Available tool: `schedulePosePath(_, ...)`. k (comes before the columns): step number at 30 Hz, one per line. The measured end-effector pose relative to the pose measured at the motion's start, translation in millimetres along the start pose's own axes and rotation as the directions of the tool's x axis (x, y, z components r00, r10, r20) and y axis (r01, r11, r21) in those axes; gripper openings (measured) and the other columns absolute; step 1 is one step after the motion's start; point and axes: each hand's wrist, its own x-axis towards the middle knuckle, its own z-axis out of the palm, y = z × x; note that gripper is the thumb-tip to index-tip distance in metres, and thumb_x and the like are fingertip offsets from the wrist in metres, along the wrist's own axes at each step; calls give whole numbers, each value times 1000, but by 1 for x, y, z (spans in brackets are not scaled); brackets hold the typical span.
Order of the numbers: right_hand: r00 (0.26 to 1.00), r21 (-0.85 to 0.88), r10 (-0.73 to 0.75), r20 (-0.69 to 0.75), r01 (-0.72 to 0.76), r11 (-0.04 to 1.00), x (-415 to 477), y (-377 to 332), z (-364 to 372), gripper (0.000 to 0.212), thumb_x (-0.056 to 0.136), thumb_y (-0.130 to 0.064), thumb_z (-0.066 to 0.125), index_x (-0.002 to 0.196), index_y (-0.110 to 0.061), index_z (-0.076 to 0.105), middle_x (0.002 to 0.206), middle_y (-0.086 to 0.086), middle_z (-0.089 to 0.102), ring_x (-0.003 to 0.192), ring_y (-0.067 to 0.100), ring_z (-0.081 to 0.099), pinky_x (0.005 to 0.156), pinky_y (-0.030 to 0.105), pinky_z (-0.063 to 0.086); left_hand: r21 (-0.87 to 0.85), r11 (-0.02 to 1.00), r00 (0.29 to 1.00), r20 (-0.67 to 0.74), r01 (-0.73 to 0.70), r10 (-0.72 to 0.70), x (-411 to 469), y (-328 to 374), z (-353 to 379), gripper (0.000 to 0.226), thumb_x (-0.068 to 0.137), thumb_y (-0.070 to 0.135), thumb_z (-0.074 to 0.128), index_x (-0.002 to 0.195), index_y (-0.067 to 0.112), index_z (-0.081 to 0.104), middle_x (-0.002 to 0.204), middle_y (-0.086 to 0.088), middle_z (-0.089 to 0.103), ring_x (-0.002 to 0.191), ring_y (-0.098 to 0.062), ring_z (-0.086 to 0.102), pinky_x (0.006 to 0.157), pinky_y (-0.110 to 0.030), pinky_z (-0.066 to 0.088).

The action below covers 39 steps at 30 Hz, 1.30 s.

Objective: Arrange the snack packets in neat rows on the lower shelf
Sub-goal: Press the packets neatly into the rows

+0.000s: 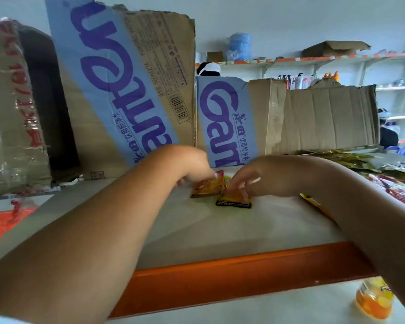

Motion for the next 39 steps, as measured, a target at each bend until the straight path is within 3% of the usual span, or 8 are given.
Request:
schedulePosePath(3,996,-160,82,44,-74,984,2,-9,0,21,97,-31,56,112,-36,71,100,-19,64,100,7,57,95,28,47,74,985,987,55,-154,150,-10,9,1,43,102,47,56,142,31,57,125,-10,66,95,-31,73,78,-38,62)
schedulePosePath(7,982,-171,190,-20,-191,967,9,-27,8,24,96,-43,58,82,-23,57,94,-2,57,84,17,51,71,30,42,233,955,983,40,-183,179,-25,-7,2,43,100,56,54,126,23,65,114,-3,66,97,-24,64,69,-31,50)
schedulePosePath(10,965,-406,263,-25,-250,879,8,-52,20,25,100,-40,53,111,-20,63,113,2,62,91,17,52,70,26,39,236,953,972,-96,-188,215,-42,-34,12,36,98,53,60,115,22,63,110,-2,65,92,-23,59,62,-31,39)
schedulePosePath(15,923,-354,366,-114,-383,853,9,-108,35,24,98,-30,55,119,-20,63,114,1,63,102,20,60,89,31,50,139,966,960,-147,-217,237,-84,-105,18,33,92,42,72,118,24,65,118,-1,62,103,-22,58,70,-32,44)
schedulePosePath(20,938,-269,326,-121,-347,899,26,-191,63,21,95,-30,60,115,-28,61,96,-6,55,78,10,51,65,25,41,-88,963,953,-191,-255,234,-121,-206,33,34,83,51,79,109,35,66,118,9,65,104,-16,62,82,-31,52)
schedulePosePath(28,959,-204,104,-263,-161,966,80,-337,118,16,88,-18,64,102,-17,72,98,2,67,81,16,60,58,22,39,-383,892,921,-381,-240,84,-190,-375,72,24,75,29,86,96,29,75,91,13,74,83,-12,71,72,-32,56)
schedulePosePath(34,980,-27,2,-199,-7,1000,137,-451,155,14,78,-22,74,91,-25,73,89,-3,73,74,16,68,67,26,52,-501,848,846,-516,-172,-134,-253,-494,108,29,74,27,81,100,33,72,90,15,71,67,-16,68,56,-32,51)
schedulePosePath(39,961,122,-49,-272,85,989,177,-512,213,18,77,-21,75,94,-26,71,90,-2,67,71,17,61,62,28,49,-516,851,767,-584,-98,-266,-288,-561,148,34,73,21,78,105,33,73,95,9,71,85,-14,66,72,-31,53)
